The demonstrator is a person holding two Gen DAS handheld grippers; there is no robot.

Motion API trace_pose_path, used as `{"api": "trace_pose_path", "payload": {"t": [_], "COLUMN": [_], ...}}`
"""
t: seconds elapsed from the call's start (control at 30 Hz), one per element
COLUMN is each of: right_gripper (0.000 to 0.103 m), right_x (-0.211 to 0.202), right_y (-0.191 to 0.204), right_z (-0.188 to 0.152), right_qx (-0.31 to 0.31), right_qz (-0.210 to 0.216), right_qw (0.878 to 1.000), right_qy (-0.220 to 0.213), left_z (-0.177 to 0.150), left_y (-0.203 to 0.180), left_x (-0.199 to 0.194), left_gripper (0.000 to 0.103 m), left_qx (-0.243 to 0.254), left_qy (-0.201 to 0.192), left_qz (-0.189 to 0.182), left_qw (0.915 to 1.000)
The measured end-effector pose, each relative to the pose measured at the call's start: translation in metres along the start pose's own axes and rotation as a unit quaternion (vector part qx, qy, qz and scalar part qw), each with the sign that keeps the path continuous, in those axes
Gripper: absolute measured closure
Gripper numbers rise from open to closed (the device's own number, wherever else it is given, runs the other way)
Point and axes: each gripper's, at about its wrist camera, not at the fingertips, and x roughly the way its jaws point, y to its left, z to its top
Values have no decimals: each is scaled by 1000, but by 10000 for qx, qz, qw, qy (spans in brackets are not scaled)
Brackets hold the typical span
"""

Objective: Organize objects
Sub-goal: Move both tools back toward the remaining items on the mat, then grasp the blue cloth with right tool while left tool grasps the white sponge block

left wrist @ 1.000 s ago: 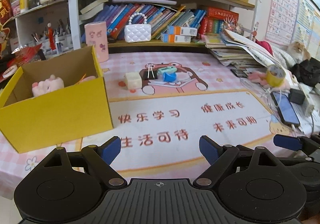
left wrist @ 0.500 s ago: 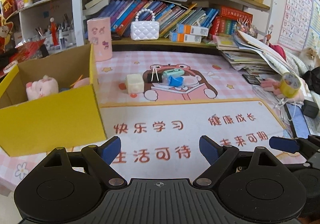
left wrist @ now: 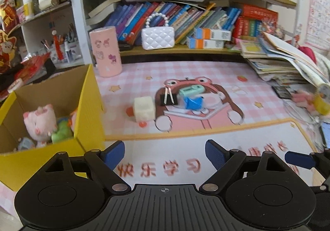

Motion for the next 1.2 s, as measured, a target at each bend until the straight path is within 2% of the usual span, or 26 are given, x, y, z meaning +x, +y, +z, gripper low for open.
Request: {"api": "trace_pose_path", "payload": {"t": [0.2,0.3,0.5,0.57,0.63,0.73,0.93,1.07,1.13,1.17,1.2], "right_gripper": [43,43,45,45,45,45,46,47,54,60,61], "right_x": [37,54,97,110,123,140,167,182,191,194,197], "right_y": [-6,-7,-12,-12,-11,-9,-2,1,0,-1,-2], "right_z": [23,36,64,73,81,91,105,113,116,117,117], "right_qx": [-348,-577,-841,-923,-1040,-1199,-1485,-1501,-1446,-1404,-1339], "right_qz": [496,705,871,932,986,1104,1410,1554,1640,1678,1703], "right_qw": [9981,9957,9922,9908,9889,9858,9782,9761,9757,9758,9762], "right_qy": [-58,-178,-302,-337,-392,-398,-354,-227,-119,-45,26], "left_z": [26,38,55,56,58,61,68,69,67,66,66], "left_y": [-2,-2,-5,-2,3,10,14,23,27,28,29], "left_x": [27,45,83,96,107,124,156,171,177,180,183], "left_gripper": [16,16,21,28,33,34,35,40,43,45,50], "left_qx": [-63,-166,-200,-225,-379,-587,-595,-735,-792,-811,-833], "left_qy": [-16,38,222,341,468,595,789,939,1016,1066,1104], "left_qz": [415,586,806,891,905,897,970,969,984,995,979], "left_qw": [9991,9981,9963,9952,9941,9925,9904,9881,9868,9860,9855]}}
